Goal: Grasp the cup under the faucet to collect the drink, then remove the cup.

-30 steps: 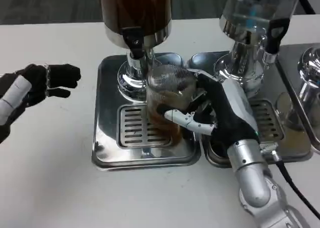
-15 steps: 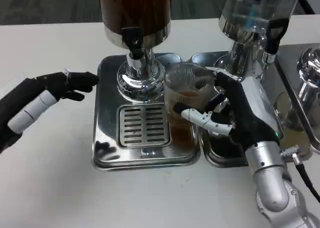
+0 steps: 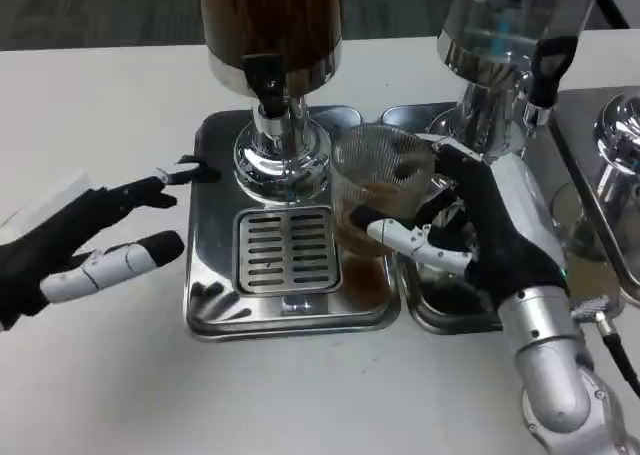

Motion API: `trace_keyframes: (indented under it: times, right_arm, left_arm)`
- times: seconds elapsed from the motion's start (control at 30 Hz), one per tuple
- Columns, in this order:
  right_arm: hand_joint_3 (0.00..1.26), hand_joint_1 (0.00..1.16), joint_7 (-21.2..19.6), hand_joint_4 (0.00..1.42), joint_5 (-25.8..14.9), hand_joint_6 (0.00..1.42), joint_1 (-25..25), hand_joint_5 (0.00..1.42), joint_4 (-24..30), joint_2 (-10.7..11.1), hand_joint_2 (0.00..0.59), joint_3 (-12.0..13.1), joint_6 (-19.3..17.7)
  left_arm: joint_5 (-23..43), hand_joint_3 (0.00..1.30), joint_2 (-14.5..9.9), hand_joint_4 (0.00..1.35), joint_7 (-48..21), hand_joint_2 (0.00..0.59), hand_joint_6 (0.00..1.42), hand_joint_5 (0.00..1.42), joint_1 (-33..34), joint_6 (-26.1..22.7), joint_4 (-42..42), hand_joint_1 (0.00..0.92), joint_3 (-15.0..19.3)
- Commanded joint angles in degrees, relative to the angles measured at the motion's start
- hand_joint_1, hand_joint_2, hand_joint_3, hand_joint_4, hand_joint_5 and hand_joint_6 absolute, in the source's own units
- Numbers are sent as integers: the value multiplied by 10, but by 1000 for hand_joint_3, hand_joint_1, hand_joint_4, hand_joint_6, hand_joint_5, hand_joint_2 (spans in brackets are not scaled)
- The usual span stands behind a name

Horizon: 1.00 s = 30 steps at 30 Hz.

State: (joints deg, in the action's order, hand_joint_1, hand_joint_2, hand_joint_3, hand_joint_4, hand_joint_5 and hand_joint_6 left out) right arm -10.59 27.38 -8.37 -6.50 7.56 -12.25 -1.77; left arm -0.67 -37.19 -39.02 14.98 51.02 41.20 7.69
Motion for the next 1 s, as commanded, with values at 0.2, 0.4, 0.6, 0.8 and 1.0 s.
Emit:
trace_keyframes:
  times: [0.2, 0.4, 0.6, 0.8, 1.0]
  right_arm:
    - [497, 680, 15, 653, -3, 1095, 15, 789, 55, 2, 236, 8, 11]
    - [500, 680, 34, 660, -3, 1095, 44, 789, 104, 6, 236, 8, 23]
    - [508, 675, 54, 662, -5, 1106, 85, 789, 166, 9, 242, 7, 34]
    - [509, 671, 77, 668, -4, 1110, 126, 795, 228, 12, 250, 6, 42]
    - [510, 669, 94, 671, -2, 1111, 154, 798, 271, 13, 252, 5, 49]
  left_arm:
    - [-55, 70, -41, 0, 63, 106, 98, 0, -40, 53, -16, 0, -11]
    - [-42, 47, -51, 0, 73, 95, 92, 0, -82, 72, -56, 0, -10]
    - [-1, 29, -60, 0, 69, 93, 78, 0, -142, 68, -131, 0, -2]
    - [24, 26, -68, 0, 65, 86, 76, 0, -180, 54, -182, 0, 3]
    - [36, 31, -70, 0, 64, 84, 75, 0, -202, 45, -210, 0, 5]
